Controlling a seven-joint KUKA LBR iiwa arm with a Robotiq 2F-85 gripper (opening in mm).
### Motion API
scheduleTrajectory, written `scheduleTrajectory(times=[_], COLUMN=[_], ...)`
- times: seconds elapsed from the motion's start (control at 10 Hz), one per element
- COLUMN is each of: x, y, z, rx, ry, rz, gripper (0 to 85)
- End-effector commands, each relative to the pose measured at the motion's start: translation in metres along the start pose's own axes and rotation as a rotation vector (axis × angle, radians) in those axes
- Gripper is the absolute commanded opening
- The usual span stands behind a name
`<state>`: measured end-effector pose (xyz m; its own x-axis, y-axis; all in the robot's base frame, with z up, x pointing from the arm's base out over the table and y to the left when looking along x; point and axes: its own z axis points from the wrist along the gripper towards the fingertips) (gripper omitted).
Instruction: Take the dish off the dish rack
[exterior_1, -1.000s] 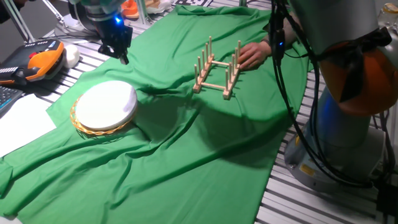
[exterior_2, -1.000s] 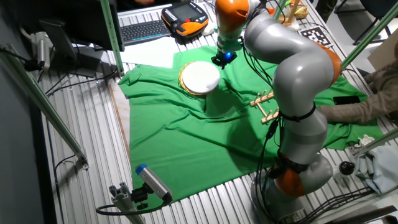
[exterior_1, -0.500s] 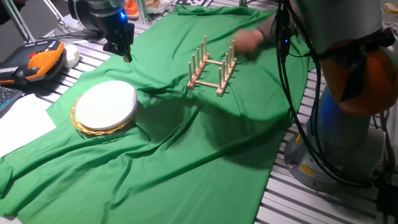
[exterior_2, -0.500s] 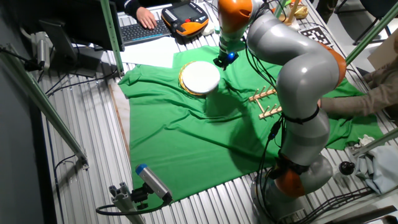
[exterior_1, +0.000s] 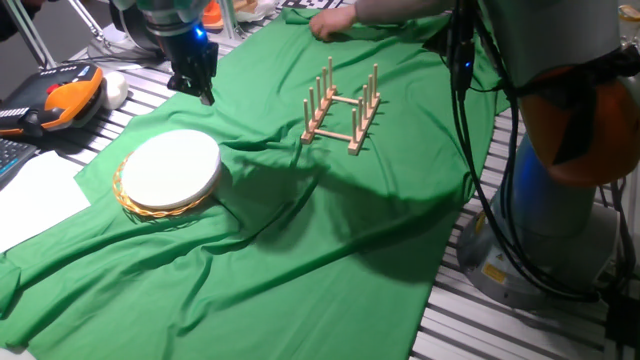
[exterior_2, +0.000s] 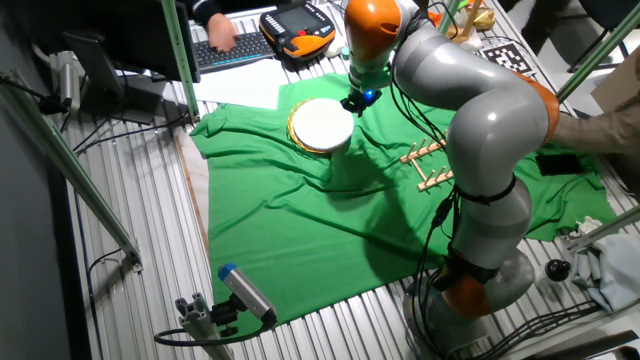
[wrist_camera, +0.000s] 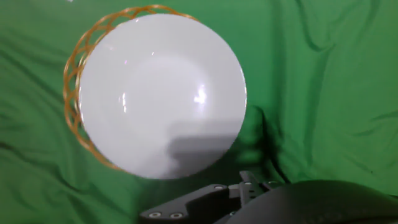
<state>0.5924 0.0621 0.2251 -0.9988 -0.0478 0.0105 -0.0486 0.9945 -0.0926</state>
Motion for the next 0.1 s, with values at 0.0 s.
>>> scheduleTrajectory(times=[0.0], x=[0.0005], y=[0.0001], z=[-0.0005], rx=[-0.003], ry=[0.004], rz=[0.002], gripper=[0.0])
